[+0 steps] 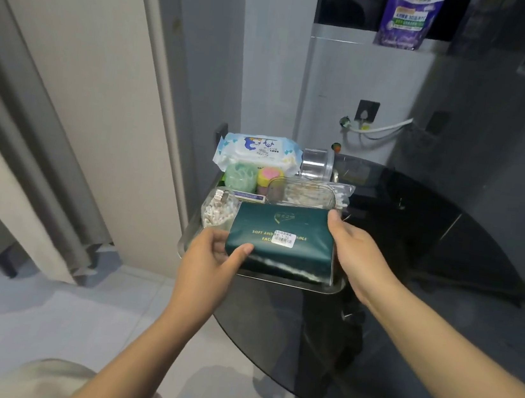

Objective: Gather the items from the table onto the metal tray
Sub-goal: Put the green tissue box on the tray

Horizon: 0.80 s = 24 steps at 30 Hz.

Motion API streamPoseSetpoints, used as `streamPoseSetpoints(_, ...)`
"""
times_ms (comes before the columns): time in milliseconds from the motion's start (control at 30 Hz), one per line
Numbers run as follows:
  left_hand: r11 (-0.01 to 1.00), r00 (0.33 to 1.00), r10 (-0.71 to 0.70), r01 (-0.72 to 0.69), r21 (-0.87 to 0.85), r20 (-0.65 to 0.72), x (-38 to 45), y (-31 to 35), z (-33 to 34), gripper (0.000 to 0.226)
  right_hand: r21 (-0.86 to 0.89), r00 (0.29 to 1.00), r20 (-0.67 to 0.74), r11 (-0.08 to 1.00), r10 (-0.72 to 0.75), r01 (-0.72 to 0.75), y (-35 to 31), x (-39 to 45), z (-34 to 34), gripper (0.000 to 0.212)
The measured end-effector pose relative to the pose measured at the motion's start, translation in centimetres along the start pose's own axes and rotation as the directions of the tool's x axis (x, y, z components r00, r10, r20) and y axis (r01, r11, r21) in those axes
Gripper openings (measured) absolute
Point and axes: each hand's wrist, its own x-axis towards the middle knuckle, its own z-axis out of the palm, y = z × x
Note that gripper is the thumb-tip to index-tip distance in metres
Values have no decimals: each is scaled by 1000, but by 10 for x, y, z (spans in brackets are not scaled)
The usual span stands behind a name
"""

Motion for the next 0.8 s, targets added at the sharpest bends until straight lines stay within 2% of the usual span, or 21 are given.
streamPoseSetpoints(100,1000,1000,13,-13,17,-6,-1,-1,1,28,-45,999,-27,998,-45,44,0,0,2,58)
streamPoseSetpoints(300,997,999,36,-36,74,-9,1,0,2,29,-199,993,-35,975,-110,101,2,-6,6,45)
streamPoseSetpoints(433,995,1000,18,-18,97,-4,3,0,3,28,-252,990,-52,961,-128,111,1,-7,6,53)
streamPoseSetpoints(533,995,1000,19,-18,101,-10,4,1,3,22,-271,991,-45,957,-123,106,1,-8,6,56)
streamPoseSetpoints(800,993,998,44,-40,107,-38,3,2,-3,22,-271,991,-69,958,-116,93,4,-8,3,59)
